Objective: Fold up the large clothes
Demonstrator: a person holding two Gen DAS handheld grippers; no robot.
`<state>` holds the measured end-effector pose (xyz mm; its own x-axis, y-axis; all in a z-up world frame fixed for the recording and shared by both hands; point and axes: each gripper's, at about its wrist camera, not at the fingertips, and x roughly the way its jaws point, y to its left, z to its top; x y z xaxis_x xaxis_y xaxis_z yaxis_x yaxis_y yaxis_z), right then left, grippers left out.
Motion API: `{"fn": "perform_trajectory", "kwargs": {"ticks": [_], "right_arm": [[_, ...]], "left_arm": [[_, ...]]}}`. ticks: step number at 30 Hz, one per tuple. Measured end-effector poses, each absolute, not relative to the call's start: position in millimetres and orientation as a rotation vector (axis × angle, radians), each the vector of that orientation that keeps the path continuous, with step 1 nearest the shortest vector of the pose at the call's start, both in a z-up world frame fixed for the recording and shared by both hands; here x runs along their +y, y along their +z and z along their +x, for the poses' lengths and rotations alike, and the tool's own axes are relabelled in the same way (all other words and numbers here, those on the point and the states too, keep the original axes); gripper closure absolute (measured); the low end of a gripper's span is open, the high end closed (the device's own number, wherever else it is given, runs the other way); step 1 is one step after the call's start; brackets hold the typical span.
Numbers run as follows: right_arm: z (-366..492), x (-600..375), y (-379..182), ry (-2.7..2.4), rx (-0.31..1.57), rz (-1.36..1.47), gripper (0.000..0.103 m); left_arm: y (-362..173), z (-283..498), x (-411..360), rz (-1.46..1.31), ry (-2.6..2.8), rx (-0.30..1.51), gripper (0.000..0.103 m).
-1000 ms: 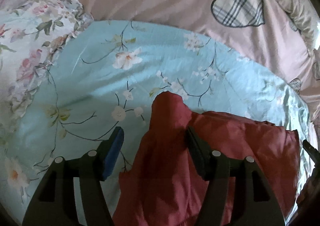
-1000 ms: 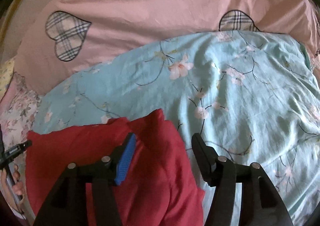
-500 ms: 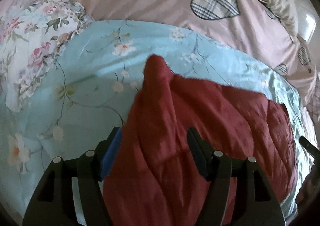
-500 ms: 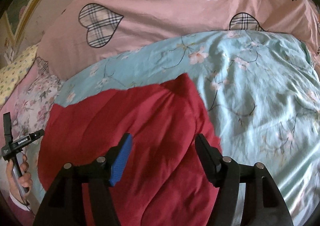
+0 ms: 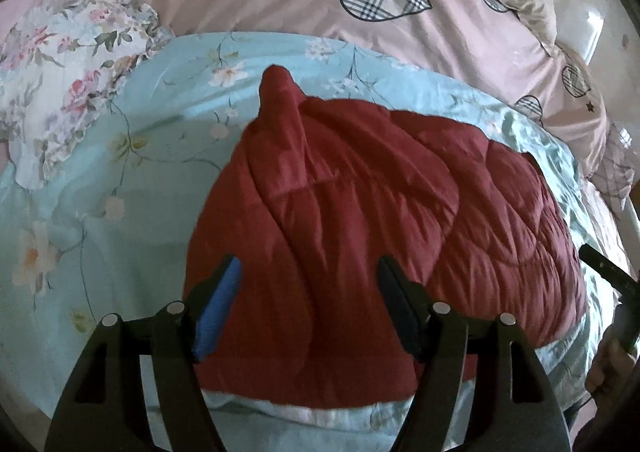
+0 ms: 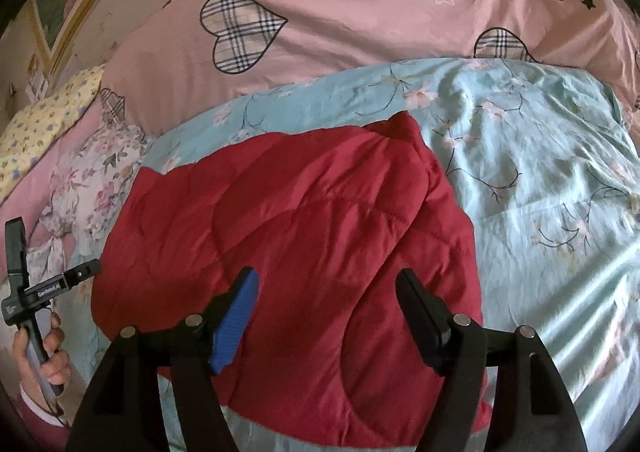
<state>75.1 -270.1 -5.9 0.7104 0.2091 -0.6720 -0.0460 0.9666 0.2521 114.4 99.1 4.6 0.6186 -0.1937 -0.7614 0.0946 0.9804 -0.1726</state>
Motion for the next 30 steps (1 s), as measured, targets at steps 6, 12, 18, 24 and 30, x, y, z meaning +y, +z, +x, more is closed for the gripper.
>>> {"fn": "perform_trajectory", "kwargs": {"ticks": [6, 12, 18, 24, 30], "right_arm": [[63, -251, -9, 0.155, 0.769, 0.193, 0.027], [56, -234, -19, 0.147, 0.783, 0.146, 0.027], [53, -238, -34, 0.066, 0.812, 0.100, 0.027], [56, -244, -47, 0.055, 0.835, 0.103, 0.026], [61, -246, -55, 0.052, 0.843, 0.109, 0.023]], "left_arm": [[3, 98, 90, -0.113, -0.193, 0.892, 0.033], [-8, 86, 74, -0.092, -0.214, 0.922, 0.033], [-16, 81, 64, -0.033, -0.181, 0.935, 0.021], [-27, 91, 66, -0.015, -0.150, 0.957, 0.009], [-39, 104, 64, 0.004, -0.116, 0.985, 0.000]]}}
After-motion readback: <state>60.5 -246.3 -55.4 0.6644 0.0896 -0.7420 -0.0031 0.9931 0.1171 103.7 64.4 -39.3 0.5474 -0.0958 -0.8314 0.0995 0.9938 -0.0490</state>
